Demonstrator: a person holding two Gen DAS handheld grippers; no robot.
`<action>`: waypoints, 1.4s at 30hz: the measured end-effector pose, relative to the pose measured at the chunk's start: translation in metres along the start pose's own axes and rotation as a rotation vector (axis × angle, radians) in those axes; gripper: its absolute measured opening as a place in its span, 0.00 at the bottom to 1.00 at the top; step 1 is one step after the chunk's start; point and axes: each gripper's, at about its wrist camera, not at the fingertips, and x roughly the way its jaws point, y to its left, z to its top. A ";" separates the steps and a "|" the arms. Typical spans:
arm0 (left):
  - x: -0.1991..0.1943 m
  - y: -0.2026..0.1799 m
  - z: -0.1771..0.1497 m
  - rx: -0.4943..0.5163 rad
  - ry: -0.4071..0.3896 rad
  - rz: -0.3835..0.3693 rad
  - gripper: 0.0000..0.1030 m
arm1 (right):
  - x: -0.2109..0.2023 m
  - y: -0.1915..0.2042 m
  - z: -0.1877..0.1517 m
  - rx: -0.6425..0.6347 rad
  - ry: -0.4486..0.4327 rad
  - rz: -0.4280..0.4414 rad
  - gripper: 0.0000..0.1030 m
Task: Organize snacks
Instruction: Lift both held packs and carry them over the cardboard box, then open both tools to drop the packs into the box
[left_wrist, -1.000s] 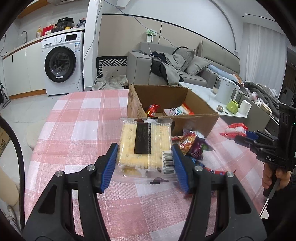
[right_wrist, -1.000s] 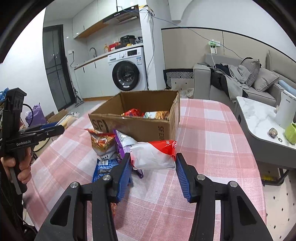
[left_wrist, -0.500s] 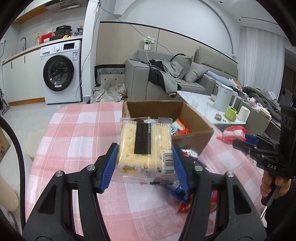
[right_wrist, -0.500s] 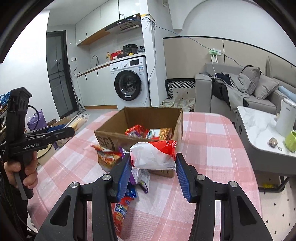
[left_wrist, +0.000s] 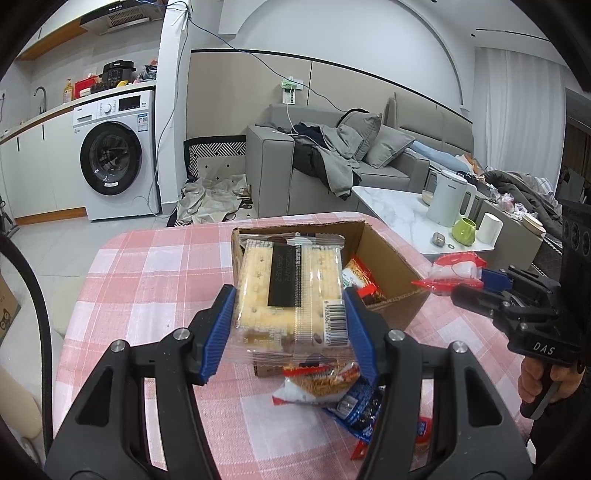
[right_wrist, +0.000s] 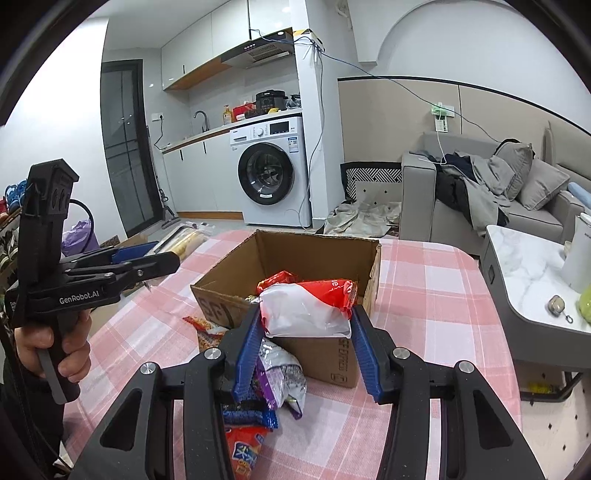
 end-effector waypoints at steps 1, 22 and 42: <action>0.004 0.000 0.001 0.002 0.004 0.001 0.54 | 0.002 0.000 0.001 -0.001 0.003 0.004 0.47; 0.094 -0.003 0.016 0.054 0.078 0.026 0.54 | 0.062 0.001 0.016 -0.026 0.073 0.023 0.47; 0.154 0.001 0.015 0.064 0.164 0.033 0.54 | 0.097 -0.015 0.019 0.008 0.114 0.012 0.47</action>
